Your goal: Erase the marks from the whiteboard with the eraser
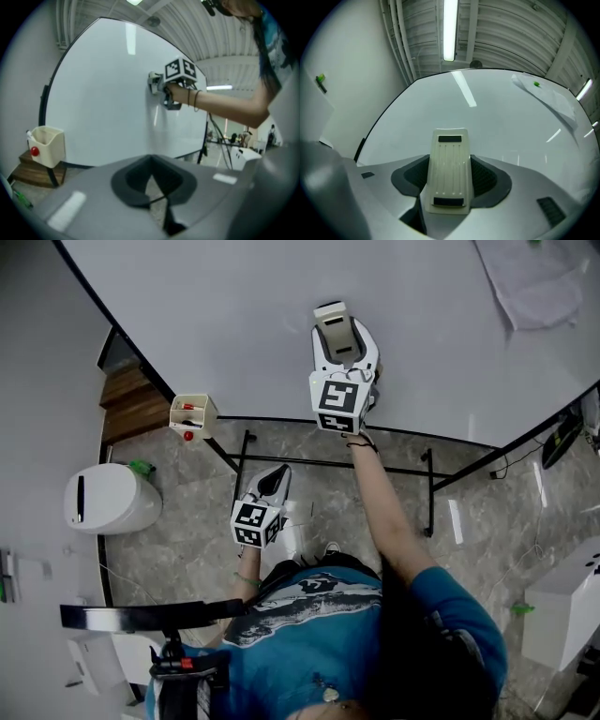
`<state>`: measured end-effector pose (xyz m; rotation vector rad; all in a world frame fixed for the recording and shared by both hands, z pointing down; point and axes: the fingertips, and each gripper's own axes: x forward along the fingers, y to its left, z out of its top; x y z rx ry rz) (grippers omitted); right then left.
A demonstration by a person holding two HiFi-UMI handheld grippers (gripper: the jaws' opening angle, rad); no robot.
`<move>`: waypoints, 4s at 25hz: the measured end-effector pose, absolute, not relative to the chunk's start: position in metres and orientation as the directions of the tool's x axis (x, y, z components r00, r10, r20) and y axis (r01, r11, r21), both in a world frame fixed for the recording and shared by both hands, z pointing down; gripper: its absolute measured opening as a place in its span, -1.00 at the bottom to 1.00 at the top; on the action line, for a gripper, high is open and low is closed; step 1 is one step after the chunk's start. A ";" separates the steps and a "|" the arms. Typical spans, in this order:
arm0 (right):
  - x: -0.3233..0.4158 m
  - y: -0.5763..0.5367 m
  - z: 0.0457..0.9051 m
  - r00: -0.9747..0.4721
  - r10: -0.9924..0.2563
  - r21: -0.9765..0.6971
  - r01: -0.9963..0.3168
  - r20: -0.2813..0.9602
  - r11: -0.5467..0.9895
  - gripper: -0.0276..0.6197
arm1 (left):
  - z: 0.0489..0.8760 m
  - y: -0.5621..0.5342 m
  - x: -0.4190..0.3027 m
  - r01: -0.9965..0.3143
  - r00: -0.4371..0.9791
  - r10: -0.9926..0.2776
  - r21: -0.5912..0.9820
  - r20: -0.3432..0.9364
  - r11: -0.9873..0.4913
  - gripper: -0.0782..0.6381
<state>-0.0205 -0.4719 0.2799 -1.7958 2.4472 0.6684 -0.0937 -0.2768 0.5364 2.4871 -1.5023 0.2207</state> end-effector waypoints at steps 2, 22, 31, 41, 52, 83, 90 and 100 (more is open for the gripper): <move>-0.023 -0.471 0.281 -0.342 -0.900 0.306 -0.917 -0.269 0.257 -0.10 | 0.537 -0.277 -0.096 -0.889 0.458 -0.855 0.119 0.244 -0.442 -0.77; 0.287 -0.451 0.250 0.036 -0.948 0.034 -0.998 -0.317 -0.049 -0.10 | 0.529 -0.288 -0.018 -0.806 0.588 -0.774 0.097 0.233 -0.583 -0.77; 0.324 -0.458 0.263 0.095 -0.954 -0.092 -0.993 -0.284 -0.072 -0.10 | 0.528 -0.280 -0.011 -0.794 0.603 -0.761 0.082 0.240 -0.603 -0.77; 0.246 -0.462 0.265 0.027 -0.943 -0.053 -0.999 -0.333 -0.010 -0.10 | 0.528 -0.275 -0.038 -0.835 0.546 -0.802 0.077 0.244 -0.545 -0.77; 0.084 -0.465 0.276 -0.120 -0.940 0.114 -0.990 -0.320 0.087 -0.10 | 0.530 -0.261 -0.105 -0.898 0.441 -0.868 0.097 0.230 -0.430 -0.77; -0.026 -0.298 0.452 -0.321 -0.942 0.083 -0.941 0.095 0.329 -0.10 | 0.550 -0.163 -0.171 -0.846 0.533 -0.809 0.139 0.248 -0.514 -0.77; 0.006 -0.207 0.509 -0.249 -0.942 0.040 -0.964 0.227 0.264 -0.10 | 0.566 -0.115 -0.137 -0.766 0.643 -0.721 0.178 0.260 -0.618 -0.77; 0.032 -0.114 0.526 -0.224 -0.933 0.019 -0.971 0.281 0.238 -0.10 | 0.562 -0.060 -0.095 -0.704 0.709 -0.666 0.195 0.232 -0.682 -0.77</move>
